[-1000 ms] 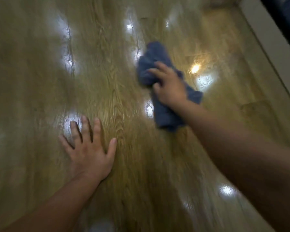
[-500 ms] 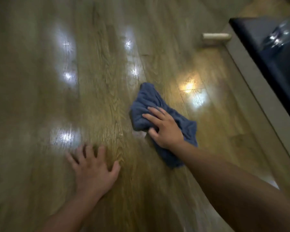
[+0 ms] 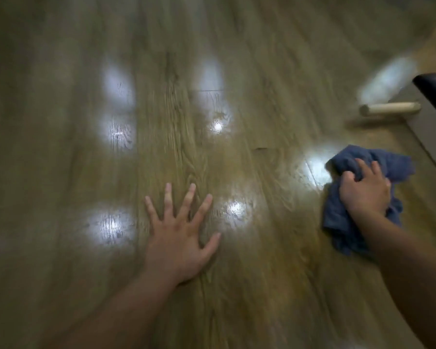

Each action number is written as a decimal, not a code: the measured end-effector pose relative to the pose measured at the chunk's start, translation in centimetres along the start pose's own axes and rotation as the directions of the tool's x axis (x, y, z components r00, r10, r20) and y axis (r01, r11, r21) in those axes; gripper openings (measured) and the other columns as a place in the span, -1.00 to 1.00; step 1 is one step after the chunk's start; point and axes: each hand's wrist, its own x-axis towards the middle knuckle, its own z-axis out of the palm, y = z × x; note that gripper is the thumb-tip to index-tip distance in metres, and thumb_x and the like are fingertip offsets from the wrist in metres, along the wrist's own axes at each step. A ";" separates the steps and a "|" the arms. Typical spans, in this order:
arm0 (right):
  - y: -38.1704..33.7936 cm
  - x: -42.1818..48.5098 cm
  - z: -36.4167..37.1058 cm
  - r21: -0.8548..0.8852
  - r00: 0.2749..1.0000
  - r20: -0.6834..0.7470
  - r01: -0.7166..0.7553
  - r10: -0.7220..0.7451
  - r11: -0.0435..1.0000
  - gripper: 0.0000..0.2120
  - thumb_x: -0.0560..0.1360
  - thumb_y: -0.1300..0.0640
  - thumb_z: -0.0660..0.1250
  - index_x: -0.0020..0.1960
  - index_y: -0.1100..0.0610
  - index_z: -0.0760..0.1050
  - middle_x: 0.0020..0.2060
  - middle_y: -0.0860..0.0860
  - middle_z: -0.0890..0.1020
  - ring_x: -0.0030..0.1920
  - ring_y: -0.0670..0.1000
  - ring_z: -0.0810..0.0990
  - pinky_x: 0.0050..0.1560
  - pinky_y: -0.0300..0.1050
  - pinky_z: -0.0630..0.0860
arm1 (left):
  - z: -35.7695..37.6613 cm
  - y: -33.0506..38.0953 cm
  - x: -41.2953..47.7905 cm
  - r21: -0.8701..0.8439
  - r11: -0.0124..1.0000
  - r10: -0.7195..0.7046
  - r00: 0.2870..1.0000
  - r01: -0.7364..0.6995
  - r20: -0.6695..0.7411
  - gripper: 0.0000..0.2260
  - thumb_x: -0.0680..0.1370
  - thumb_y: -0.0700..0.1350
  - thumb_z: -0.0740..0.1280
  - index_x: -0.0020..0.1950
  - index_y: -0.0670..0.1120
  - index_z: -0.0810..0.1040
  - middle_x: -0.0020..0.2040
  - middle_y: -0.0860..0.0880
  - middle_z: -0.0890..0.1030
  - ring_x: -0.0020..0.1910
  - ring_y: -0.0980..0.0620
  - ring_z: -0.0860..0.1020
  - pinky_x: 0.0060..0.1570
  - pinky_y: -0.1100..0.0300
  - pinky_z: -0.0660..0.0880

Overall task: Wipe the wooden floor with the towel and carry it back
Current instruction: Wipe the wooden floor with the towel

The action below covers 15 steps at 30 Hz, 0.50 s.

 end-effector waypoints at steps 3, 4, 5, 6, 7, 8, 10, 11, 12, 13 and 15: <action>-1.4 2.1 0.1 -0.006 0.998 0.014 -0.053 0.053 0.999 -0.36 0.45 -0.08 0.02 0.50 0.03 0.36 0.56 0.10 0.27 0.53 0.24 0.25 0.56 0.16 0.13 | 0.3 0.2 -0.3 -0.005 1.000 0.029 0.999 -0.029 0.022 -0.32 0.54 0.41 -0.03 0.61 0.16 0.04 0.64 -0.06 0.01 0.58 -0.35 -0.12 0.39 -0.52 -0.11; -3.1 0.6 0.0 0.020 0.997 0.024 -0.080 0.080 0.997 -0.37 0.46 -0.08 0.03 0.50 0.00 0.36 0.57 0.06 0.26 0.52 0.27 0.25 0.55 0.16 0.13 | 0.2 0.2 -0.2 -0.010 0.999 0.040 0.999 -0.040 0.035 -0.31 0.54 0.40 -0.02 0.61 0.15 0.03 0.64 -0.07 0.02 0.58 -0.36 -0.10 0.38 -0.53 -0.07; -5.8 -1.6 0.5 0.040 0.998 0.035 -0.063 0.061 0.997 -0.39 0.46 -0.07 0.05 0.49 -0.03 0.38 0.58 0.04 0.24 0.51 0.30 0.24 0.55 0.16 0.13 | 0.0 0.1 0.0 -0.010 0.999 0.046 0.997 -0.045 0.057 -0.31 0.53 0.40 0.01 0.61 0.13 0.06 0.64 -0.09 0.05 0.58 -0.37 -0.07 0.37 -0.54 -0.02; -9.3 -4.2 1.4 0.063 0.998 0.051 0.023 -0.026 0.998 -0.42 0.46 -0.06 0.08 0.47 -0.06 0.42 0.58 0.02 0.25 0.51 0.31 0.24 0.54 0.17 0.13 | -0.4 0.0 0.2 -0.021 0.999 0.044 0.995 -0.043 0.089 -0.30 0.52 0.39 0.05 0.61 0.11 0.11 0.63 -0.11 0.09 0.57 -0.38 -0.05 0.35 -0.55 0.02; -13.1 -7.1 2.6 0.083 0.982 0.065 0.170 -0.176 0.982 -0.44 0.45 -0.04 0.12 0.43 -0.08 0.46 0.57 0.01 0.29 0.50 0.31 0.25 0.52 0.18 0.15 | -0.5 0.0 0.3 -0.028 0.999 0.047 0.992 -0.044 0.115 -0.29 0.51 0.37 0.10 0.59 0.07 0.19 0.62 -0.12 0.13 0.57 -0.39 -0.03 0.34 -0.56 0.03; -17.0 -9.8 3.9 0.125 0.922 0.092 0.364 -0.376 0.923 -0.48 0.44 -0.03 0.18 0.39 -0.08 0.50 0.54 0.00 0.33 0.49 0.31 0.26 0.50 0.19 0.19 | -0.5 0.1 0.3 -0.024 0.999 0.042 0.992 -0.040 0.121 -0.28 0.48 0.36 0.14 0.55 0.01 0.30 0.61 -0.14 0.18 0.57 -0.40 0.00 0.34 -0.56 0.04; -22.9 -14.1 6.0 0.257 0.656 0.199 0.682 -0.728 0.685 -0.54 0.44 0.01 0.30 0.33 -0.07 0.57 0.50 -0.01 0.41 0.49 0.30 0.29 0.47 0.23 0.25 | -0.5 0.3 0.2 -0.018 1.000 0.019 0.989 -0.016 0.145 -0.27 0.42 0.33 0.19 0.42 -0.12 0.48 0.54 -0.22 0.30 0.56 -0.40 0.08 0.34 -0.55 0.07; -24.2 -14.4 6.4 0.315 0.518 0.231 0.761 -0.824 0.567 -0.56 0.44 0.03 0.32 0.32 -0.07 0.59 0.48 -0.02 0.44 0.49 0.28 0.30 0.47 0.23 0.25 | -0.6 0.3 0.3 -0.007 1.000 0.003 0.990 -0.002 0.139 -0.26 0.41 0.33 0.20 0.38 -0.17 0.51 0.51 -0.25 0.34 0.54 -0.39 0.13 0.34 -0.54 0.10; -24.1 -13.2 6.5 0.363 0.452 0.227 0.783 -0.863 0.505 -0.57 0.44 0.04 0.30 0.31 -0.05 0.60 0.46 -0.02 0.46 0.48 0.26 0.32 0.47 0.22 0.27 | -0.7 0.2 0.5 0.007 1.000 -0.005 0.991 0.004 0.134 -0.25 0.40 0.34 0.20 0.38 -0.18 0.52 0.51 -0.24 0.36 0.53 -0.39 0.16 0.33 -0.53 0.12; -22.7 -11.5 6.4 0.392 0.465 0.185 0.773 -0.866 0.499 -0.56 0.43 0.04 0.26 0.29 -0.04 0.61 0.44 0.00 0.49 0.47 0.26 0.36 0.46 0.20 0.30 | -0.8 0.2 0.5 0.015 1.000 -0.002 0.991 0.000 0.134 -0.23 0.40 0.34 0.20 0.40 -0.19 0.50 0.52 -0.21 0.34 0.53 -0.40 0.17 0.34 -0.54 0.11; -17.4 -7.0 5.4 0.340 0.631 0.158 0.688 -0.760 0.642 -0.52 0.42 0.02 0.19 0.28 -0.02 0.61 0.42 0.01 0.51 0.45 0.22 0.40 0.45 0.17 0.34 | -0.7 0.2 0.4 0.001 1.000 0.013 0.992 -0.013 0.124 -0.21 0.41 0.36 0.21 0.44 -0.18 0.47 0.58 -0.15 0.27 0.55 -0.39 0.12 0.36 -0.54 0.05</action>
